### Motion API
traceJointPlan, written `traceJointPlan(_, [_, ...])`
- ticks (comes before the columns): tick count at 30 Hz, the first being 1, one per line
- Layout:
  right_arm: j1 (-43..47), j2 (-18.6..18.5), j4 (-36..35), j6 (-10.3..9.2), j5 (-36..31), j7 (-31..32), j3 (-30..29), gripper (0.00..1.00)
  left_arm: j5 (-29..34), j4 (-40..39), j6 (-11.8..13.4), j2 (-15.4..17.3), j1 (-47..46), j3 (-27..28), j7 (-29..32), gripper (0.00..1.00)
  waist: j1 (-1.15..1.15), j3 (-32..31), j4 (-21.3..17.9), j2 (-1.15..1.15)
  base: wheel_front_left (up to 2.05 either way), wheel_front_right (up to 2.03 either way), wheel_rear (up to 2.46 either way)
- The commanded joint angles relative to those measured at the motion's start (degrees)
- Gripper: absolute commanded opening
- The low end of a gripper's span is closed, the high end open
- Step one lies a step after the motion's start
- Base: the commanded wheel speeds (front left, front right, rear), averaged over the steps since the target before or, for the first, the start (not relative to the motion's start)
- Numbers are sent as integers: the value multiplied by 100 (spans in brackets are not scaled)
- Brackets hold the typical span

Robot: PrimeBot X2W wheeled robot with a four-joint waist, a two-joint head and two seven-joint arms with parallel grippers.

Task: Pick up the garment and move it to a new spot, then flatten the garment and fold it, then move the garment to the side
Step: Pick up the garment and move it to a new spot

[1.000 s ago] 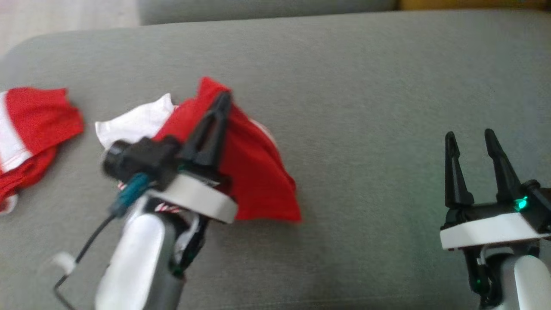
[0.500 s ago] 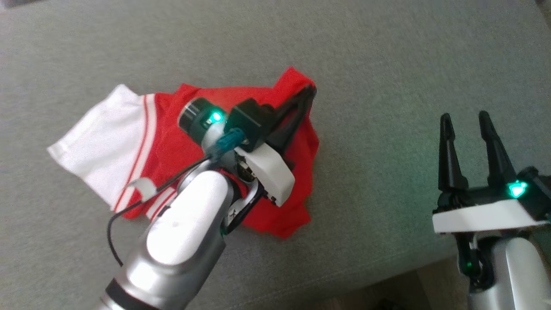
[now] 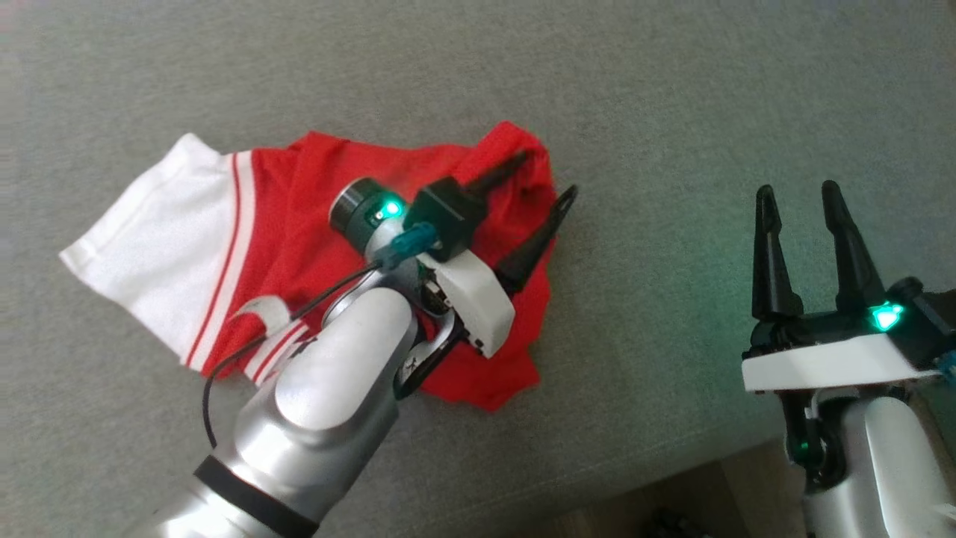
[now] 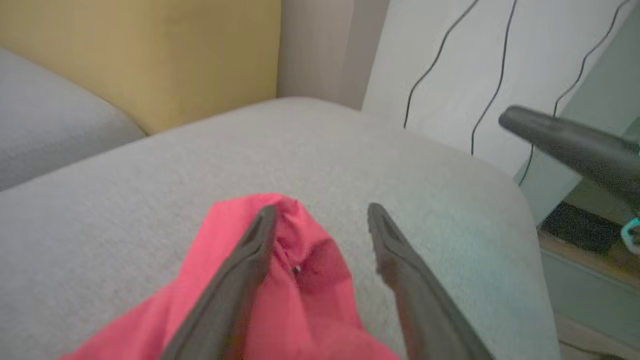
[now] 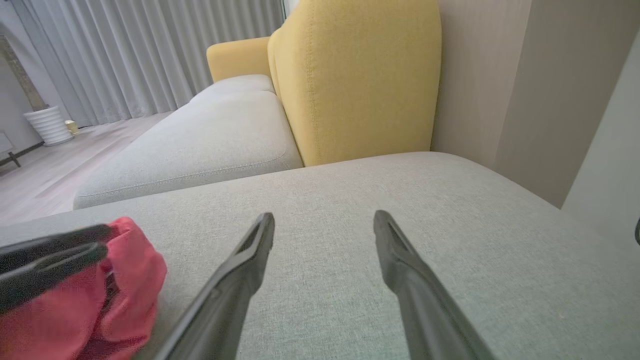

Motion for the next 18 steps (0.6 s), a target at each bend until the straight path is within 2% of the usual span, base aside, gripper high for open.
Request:
traceJointPlan(1, [-167,-29,-140,44,-28,-55,81,100,-85,-262,98,3,-170,158,-223,100,0,-132,127,0,0,0,0])
traceJointPlan(4, [-151,-29,-104,44,-95,-24,59,100,-160,-369,289,7,-31,303,-566,100,0,-324,292,0,0,0,0])
traceJointPlan(5, [-126,-29,-114,44,-160,13,25,100,-180,-492,454,61,76,463,-702,100,0,-438,432,0,0,0,0])
traceJointPlan(13, [59,-29,-193,44,-417,238,-39,100,-379,-902,1151,539,751,1391,-864,100,0,-862,1028,0,0,0,0])
traceJointPlan(18, [135,-29,-229,44,-537,353,-31,100,-458,-1014,1387,846,1163,1801,-874,100,0,-1016,1268,0,0,0,0])
